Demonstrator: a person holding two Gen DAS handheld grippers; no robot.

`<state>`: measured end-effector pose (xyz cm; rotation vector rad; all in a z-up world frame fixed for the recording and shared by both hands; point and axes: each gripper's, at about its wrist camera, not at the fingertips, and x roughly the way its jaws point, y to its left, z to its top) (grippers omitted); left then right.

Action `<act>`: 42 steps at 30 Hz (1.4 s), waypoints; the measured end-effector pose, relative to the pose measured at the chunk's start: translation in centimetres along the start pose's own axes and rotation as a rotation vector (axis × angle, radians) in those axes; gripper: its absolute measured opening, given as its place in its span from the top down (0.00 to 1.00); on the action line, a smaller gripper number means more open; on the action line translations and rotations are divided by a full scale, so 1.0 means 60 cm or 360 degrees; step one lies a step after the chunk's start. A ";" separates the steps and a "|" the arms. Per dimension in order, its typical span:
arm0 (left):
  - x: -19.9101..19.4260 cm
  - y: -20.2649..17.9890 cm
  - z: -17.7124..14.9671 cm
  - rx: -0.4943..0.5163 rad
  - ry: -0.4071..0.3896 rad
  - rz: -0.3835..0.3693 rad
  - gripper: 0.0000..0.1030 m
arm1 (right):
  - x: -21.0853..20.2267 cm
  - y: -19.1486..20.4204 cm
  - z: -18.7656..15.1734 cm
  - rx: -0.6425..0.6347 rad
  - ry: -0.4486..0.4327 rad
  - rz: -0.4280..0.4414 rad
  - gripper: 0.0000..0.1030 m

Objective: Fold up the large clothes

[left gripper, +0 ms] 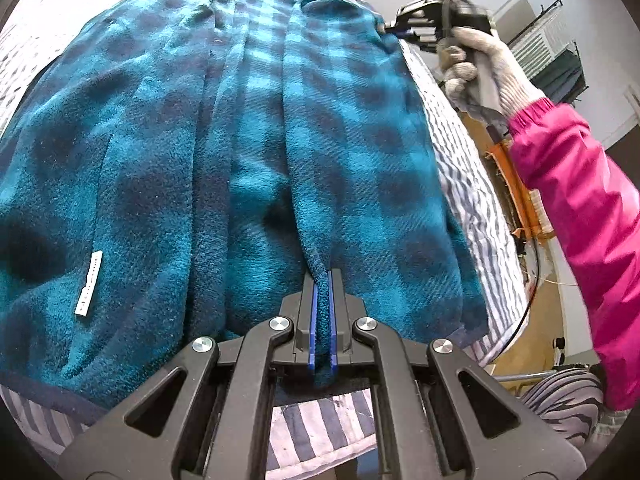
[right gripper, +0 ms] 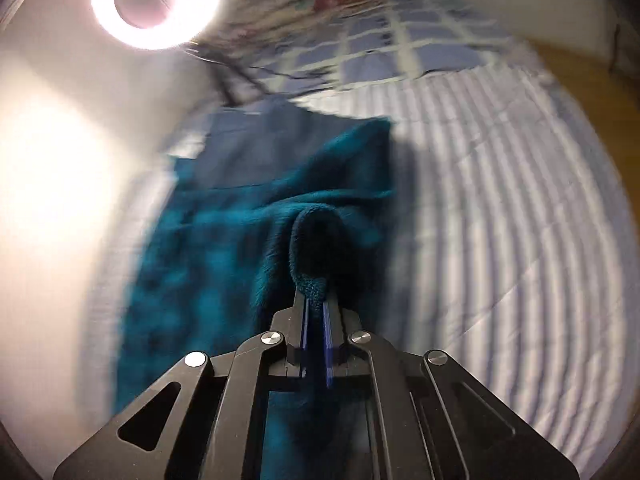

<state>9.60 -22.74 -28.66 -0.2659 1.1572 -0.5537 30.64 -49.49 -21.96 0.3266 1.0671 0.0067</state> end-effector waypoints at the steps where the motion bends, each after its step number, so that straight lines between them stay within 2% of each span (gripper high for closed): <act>1: -0.002 -0.002 0.000 0.0003 -0.0002 0.0014 0.98 | 0.013 -0.011 0.004 0.0037 0.0014 -0.0096 0.96; 3: -0.011 -0.003 0.001 -0.0006 -0.0006 0.0031 0.95 | 0.030 -0.028 0.002 0.0085 0.0047 -0.0132 0.95; 5: -0.037 -0.001 -0.001 -0.0035 -0.0063 0.0052 0.77 | 0.026 -0.031 -0.004 0.0075 0.0043 -0.0121 0.93; 7: -0.068 -0.007 -0.006 -0.0033 -0.0159 0.0044 0.71 | 0.007 -0.038 -0.010 0.0090 0.0045 -0.0096 0.92; 8: -0.077 -0.014 -0.008 -0.0021 -0.0183 0.0031 0.71 | -0.008 -0.044 -0.014 0.0102 0.0042 -0.0069 0.92; 10: -0.090 -0.040 -0.016 0.0061 -0.0201 -0.0021 0.71 | -0.037 -0.055 -0.024 0.0118 0.0012 -0.0015 0.88; 11: -0.088 -0.056 -0.019 0.0109 -0.0187 -0.0050 0.68 | -0.057 -0.061 -0.030 0.0134 0.0000 0.0023 0.83; 12: -0.082 -0.073 -0.023 0.0159 -0.0160 -0.0094 0.66 | -0.079 -0.067 -0.040 0.0155 -0.0015 0.0078 0.77; 13: -0.073 -0.090 -0.027 0.0214 -0.0134 -0.0127 0.58 | -0.092 -0.068 -0.046 0.0165 -0.0024 0.0119 0.75; 15: -0.052 -0.117 -0.034 0.0316 -0.0105 -0.0107 0.54 | -0.113 -0.070 -0.064 0.0173 -0.0030 0.0174 0.73; 19: 0.006 -0.146 -0.037 0.0452 -0.0043 -0.0036 0.56 | -0.134 -0.067 -0.095 0.0136 -0.0001 0.0218 0.73; 20: 0.019 -0.150 -0.037 0.0476 -0.0036 -0.0027 0.78 | -0.135 -0.066 -0.104 0.0123 0.0011 0.0219 0.73; 21: 0.032 -0.153 -0.037 0.0502 -0.0031 0.0009 0.93 | -0.133 -0.065 -0.111 0.0111 0.0024 0.0210 0.73; 22: 0.044 -0.152 -0.036 0.0505 -0.0017 0.0032 0.95 | -0.132 -0.067 -0.117 0.0105 0.0035 0.0199 0.73; 23: 0.050 -0.146 -0.032 0.0463 -0.0006 0.0001 0.95 | -0.132 -0.070 -0.122 0.0101 0.0044 0.0191 0.73; 27: 0.031 -0.138 -0.024 0.0254 0.0003 -0.0191 0.96 | -0.126 -0.083 -0.133 0.0109 0.0060 0.0166 0.73; 30: 0.014 -0.163 -0.023 0.0235 -0.0033 -0.0294 0.96 | -0.125 -0.095 -0.129 0.0122 0.0036 0.0180 0.73; 32: 0.025 -0.178 -0.025 0.0270 -0.0030 -0.0293 0.96 | -0.123 -0.104 -0.124 0.0145 0.0018 0.0201 0.73; 34: 0.051 -0.189 -0.028 0.0325 0.0003 -0.0172 0.96 | -0.114 -0.111 -0.116 0.0182 0.0006 0.0257 0.73; 35: 0.061 -0.188 -0.031 0.0318 0.0040 -0.0117 0.96 | -0.108 -0.112 -0.114 0.0195 0.0009 0.0285 0.66; 36: 0.065 -0.188 -0.034 0.0306 0.0058 -0.0105 0.95 | -0.096 -0.114 -0.111 0.0217 0.0019 0.0337 0.53; 37: 0.063 -0.188 -0.038 0.0307 0.0058 -0.0101 0.86 | -0.089 -0.114 -0.110 0.0231 0.0020 0.0365 0.48; 39: 0.049 -0.192 -0.044 0.0357 0.0014 -0.0092 0.58 | -0.068 -0.114 -0.107 0.0251 0.0010 0.0408 0.46; 40: 0.041 -0.196 -0.048 0.0380 -0.0013 -0.0084 0.35 | -0.056 -0.113 -0.106 0.0254 0.0012 0.0421 0.46; 41: 0.036 -0.202 -0.052 0.0412 -0.0038 -0.0082 0.27 | -0.043 -0.113 -0.104 0.0263 0.0020 0.0433 0.46; 42: 0.036 -0.210 -0.056 0.0459 -0.0048 -0.0073 0.27 | -0.029 -0.112 -0.104 0.0279 0.0031 0.0447 0.46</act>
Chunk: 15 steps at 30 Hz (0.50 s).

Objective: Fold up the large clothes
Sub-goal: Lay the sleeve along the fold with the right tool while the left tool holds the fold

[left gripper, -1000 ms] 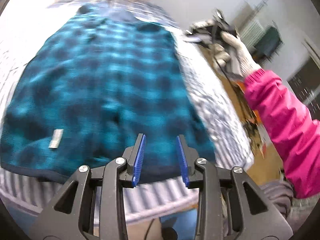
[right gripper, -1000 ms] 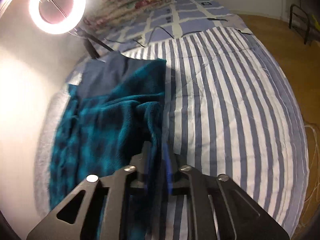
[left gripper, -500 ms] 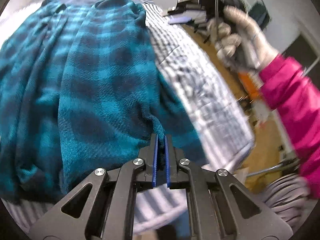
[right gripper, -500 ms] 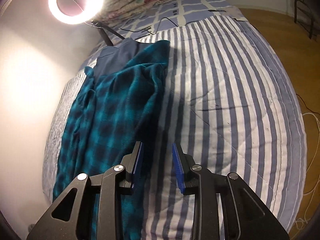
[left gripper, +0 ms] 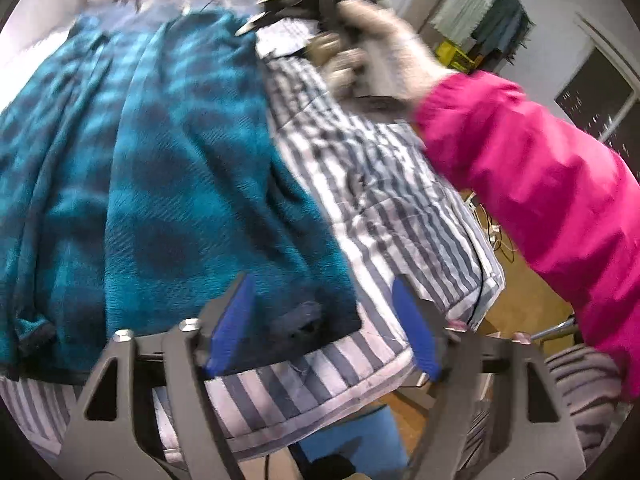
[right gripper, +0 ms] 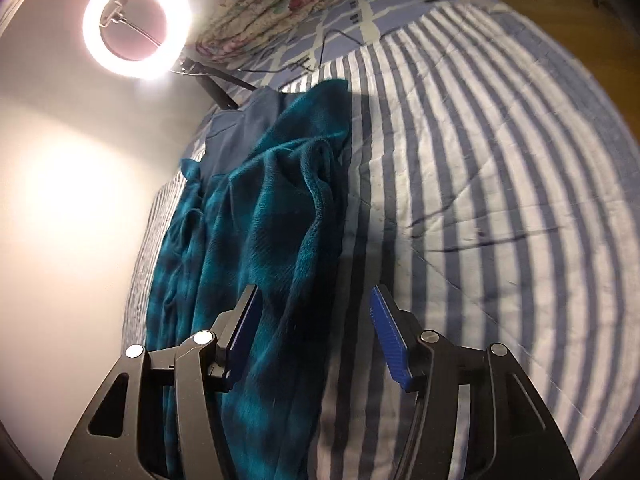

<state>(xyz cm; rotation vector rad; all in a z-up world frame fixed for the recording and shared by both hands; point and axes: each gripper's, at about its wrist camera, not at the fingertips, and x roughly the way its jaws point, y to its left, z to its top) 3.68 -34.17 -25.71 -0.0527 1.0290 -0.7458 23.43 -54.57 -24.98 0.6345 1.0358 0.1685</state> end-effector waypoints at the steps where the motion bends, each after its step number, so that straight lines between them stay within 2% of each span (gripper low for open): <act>1: 0.007 -0.010 -0.001 0.0071 0.0015 0.0040 0.27 | 0.012 -0.002 0.000 0.0018 0.0010 0.0010 0.46; 3: 0.028 -0.020 -0.005 0.0173 0.0046 0.0146 0.28 | 0.034 -0.003 -0.001 0.0041 0.0021 0.0023 0.46; 4: 0.038 -0.020 -0.007 0.0199 0.0059 0.0176 0.35 | 0.041 -0.001 -0.002 0.0040 0.0020 0.0033 0.46; 5: 0.045 -0.019 -0.008 0.0211 0.0063 0.0196 0.51 | 0.047 0.001 -0.001 0.0038 0.0023 0.0036 0.56; 6: 0.054 -0.014 -0.010 0.0218 0.0073 0.0214 0.62 | 0.056 0.005 -0.002 0.0034 0.0045 0.0046 0.77; 7: 0.059 -0.008 -0.010 0.0206 0.0075 0.0211 0.82 | 0.063 0.008 -0.001 0.0034 0.0077 0.0060 0.86; 8: 0.060 0.001 -0.007 0.0174 0.0075 0.0195 0.89 | 0.067 0.010 -0.001 0.0035 0.0098 0.0063 0.89; 10: 0.050 0.020 0.007 0.0063 0.0079 0.0084 0.91 | 0.066 0.024 0.000 -0.0008 0.0101 -0.0015 0.92; 12: 0.017 0.033 0.018 -0.0065 0.0029 -0.0058 0.92 | 0.056 0.049 0.005 -0.0083 0.0093 -0.0118 0.93; 15: -0.029 0.049 0.030 -0.0150 -0.0078 -0.0149 0.92 | 0.028 0.078 0.016 -0.0091 0.0050 -0.0122 0.93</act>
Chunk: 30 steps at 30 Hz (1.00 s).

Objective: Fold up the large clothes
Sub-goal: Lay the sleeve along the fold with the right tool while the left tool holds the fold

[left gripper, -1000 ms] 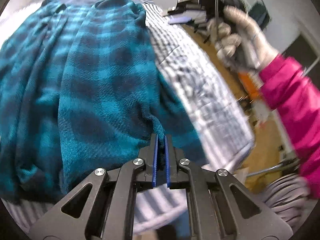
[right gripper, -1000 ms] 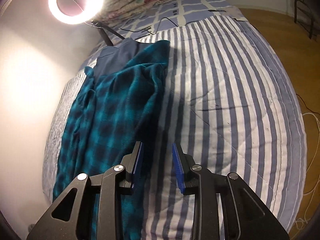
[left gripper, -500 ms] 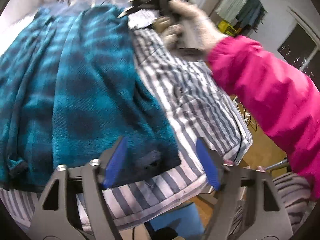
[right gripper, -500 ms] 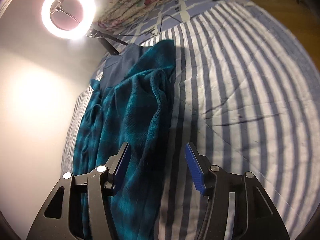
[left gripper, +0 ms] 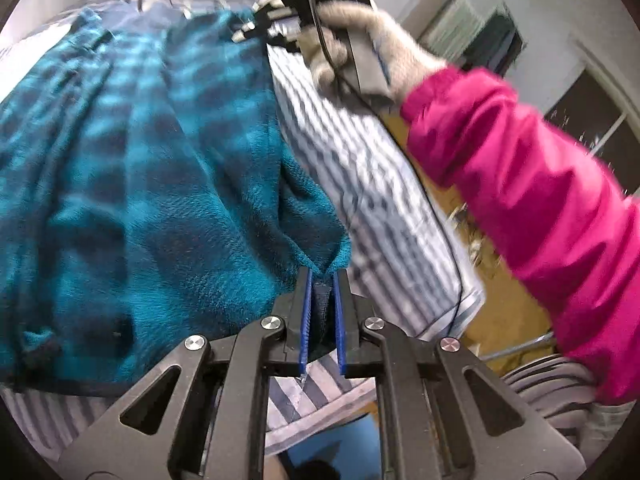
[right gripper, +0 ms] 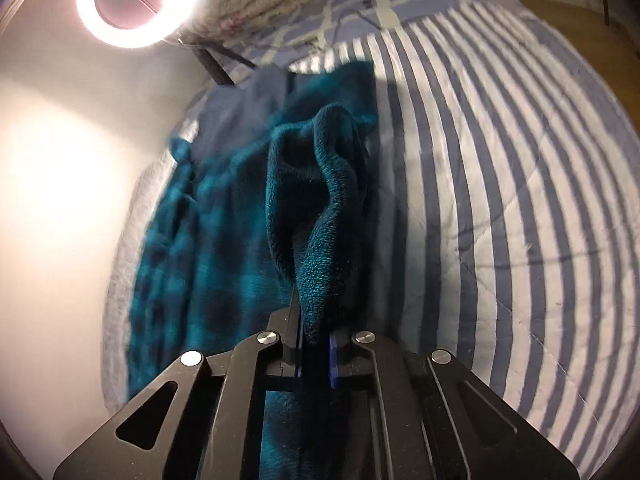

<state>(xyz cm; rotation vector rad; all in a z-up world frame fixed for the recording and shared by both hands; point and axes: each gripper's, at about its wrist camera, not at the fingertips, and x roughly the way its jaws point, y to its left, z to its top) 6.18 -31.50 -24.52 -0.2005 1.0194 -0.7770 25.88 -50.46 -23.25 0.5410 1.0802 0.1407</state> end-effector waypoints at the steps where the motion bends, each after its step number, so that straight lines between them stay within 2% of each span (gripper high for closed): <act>1: -0.006 0.010 0.003 -0.0041 -0.0008 -0.0020 0.92 | -0.008 0.007 0.004 -0.0014 -0.0020 -0.0010 0.93; 7: -0.032 0.095 0.008 -0.0332 -0.0040 -0.0066 0.92 | 0.012 0.048 0.007 -0.0056 0.0024 -0.0312 0.93; 11: -0.071 0.129 0.004 -0.0423 -0.0101 -0.0067 0.92 | 0.018 0.096 0.015 -0.0099 0.0008 -0.0385 0.93; 19: -0.125 0.177 -0.014 -0.0551 -0.0198 -0.0031 0.92 | 0.041 0.219 0.022 -0.0341 -0.0001 -0.0528 0.93; 26: -0.168 0.231 -0.043 -0.0683 -0.0232 0.0044 0.93 | 0.134 0.322 0.006 -0.0577 0.0057 -0.0636 0.94; 30: -0.178 0.256 -0.055 -0.0724 -0.0245 0.0144 0.92 | 0.220 0.364 -0.012 -0.0657 0.0112 -0.0664 0.94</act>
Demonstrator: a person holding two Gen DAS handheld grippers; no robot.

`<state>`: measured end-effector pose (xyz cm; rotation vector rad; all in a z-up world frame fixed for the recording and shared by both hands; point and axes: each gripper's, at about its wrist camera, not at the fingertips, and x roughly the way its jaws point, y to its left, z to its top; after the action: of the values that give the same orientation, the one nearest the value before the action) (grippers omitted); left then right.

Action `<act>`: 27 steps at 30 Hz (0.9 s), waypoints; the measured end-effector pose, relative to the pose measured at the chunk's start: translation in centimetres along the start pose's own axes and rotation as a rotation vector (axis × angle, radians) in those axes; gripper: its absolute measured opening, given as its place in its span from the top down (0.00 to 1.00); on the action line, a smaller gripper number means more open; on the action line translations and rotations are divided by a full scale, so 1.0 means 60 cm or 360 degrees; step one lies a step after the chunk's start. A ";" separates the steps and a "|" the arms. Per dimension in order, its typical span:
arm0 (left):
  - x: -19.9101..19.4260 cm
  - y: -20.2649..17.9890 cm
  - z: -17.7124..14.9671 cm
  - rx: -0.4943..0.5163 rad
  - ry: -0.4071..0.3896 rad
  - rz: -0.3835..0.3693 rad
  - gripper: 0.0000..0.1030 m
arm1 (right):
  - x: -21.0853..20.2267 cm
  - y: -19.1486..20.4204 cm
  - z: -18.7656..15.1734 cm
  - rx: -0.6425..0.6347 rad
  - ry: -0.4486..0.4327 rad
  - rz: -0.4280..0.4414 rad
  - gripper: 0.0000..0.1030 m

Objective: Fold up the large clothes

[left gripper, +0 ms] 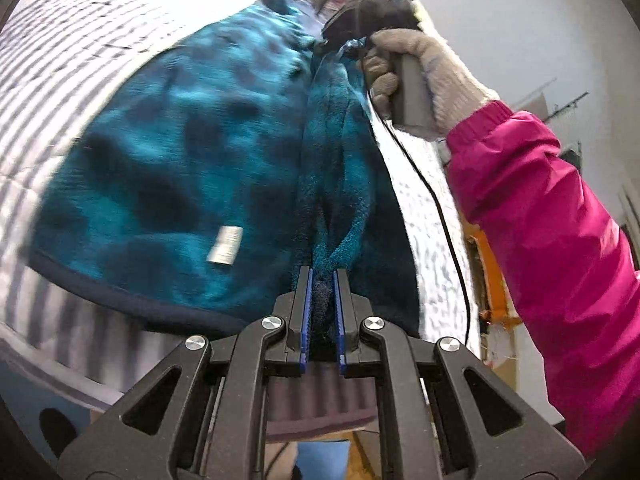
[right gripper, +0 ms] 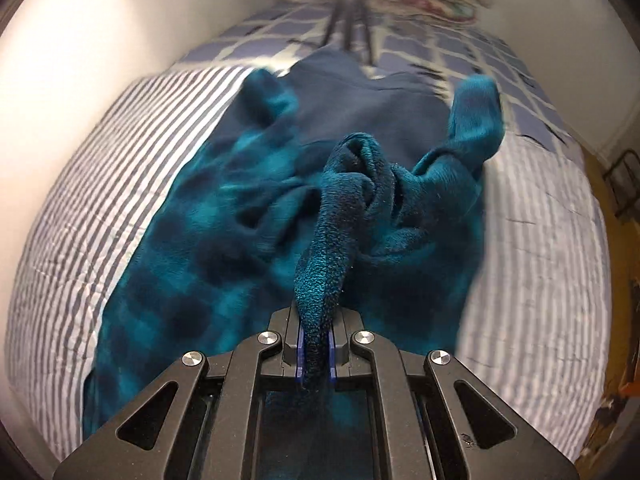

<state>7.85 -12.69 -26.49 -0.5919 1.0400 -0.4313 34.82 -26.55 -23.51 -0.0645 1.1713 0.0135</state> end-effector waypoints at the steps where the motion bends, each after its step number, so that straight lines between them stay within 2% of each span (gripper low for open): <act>1: -0.001 0.005 0.000 -0.0003 -0.0002 0.0018 0.93 | 0.016 0.013 0.000 -0.0008 0.0017 -0.0010 0.93; 4: -0.004 0.014 0.001 -0.0001 -0.0004 0.0057 0.92 | 0.054 0.044 -0.003 -0.0071 0.0046 -0.0068 0.92; 5: -0.005 0.014 0.001 0.0007 0.0007 0.0053 0.92 | 0.056 0.048 -0.003 -0.0109 0.0031 -0.0088 0.89; 8: -0.007 0.013 0.000 0.0046 0.0027 0.0081 0.89 | 0.039 0.039 0.000 -0.0118 0.0039 -0.0036 0.84; 10: -0.017 0.012 -0.003 0.0063 0.0041 0.0084 0.81 | -0.001 0.009 -0.001 -0.0050 -0.0005 0.0125 0.84; 11: -0.029 0.009 -0.005 0.0084 0.0046 0.0083 0.78 | -0.021 -0.005 -0.005 -0.0015 -0.0038 0.0211 0.78; 12: -0.033 0.008 -0.002 0.0097 0.0045 0.0079 0.76 | -0.055 -0.034 -0.015 0.0054 -0.0093 0.0344 0.67; 13: -0.049 0.007 -0.002 0.0119 0.0039 0.0065 0.71 | -0.078 -0.058 -0.025 0.0118 -0.0143 0.0427 0.61; 14: -0.060 0.007 -0.001 0.0139 0.0034 0.0055 0.64 | -0.102 -0.086 -0.042 0.0190 -0.0190 0.0501 0.57; 16: -0.097 0.009 0.001 0.0184 0.0004 0.0046 0.60 | -0.129 -0.131 -0.076 0.0287 -0.0218 0.0562 0.57; 19: -0.134 0.024 0.025 0.0228 -0.0042 0.0090 0.60 | -0.142 -0.163 -0.136 0.0357 -0.0163 0.0463 0.57; 22: -0.153 0.061 0.061 0.0213 -0.0101 0.0183 0.49 | -0.138 -0.176 -0.200 0.0400 -0.0026 0.0459 0.57; 24: -0.149 0.093 0.086 0.0122 -0.0078 0.0158 0.49 | -0.138 -0.170 -0.248 0.0413 0.0056 0.0495 0.57; 27: -0.146 0.111 0.100 0.0006 -0.0017 0.0027 0.49 | -0.142 -0.152 -0.313 0.0403 0.0124 0.0530 0.56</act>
<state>9.69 -0.91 -22.63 -0.5810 1.0331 -0.4147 14.61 -36.57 -22.57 0.3569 1.2425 0.1573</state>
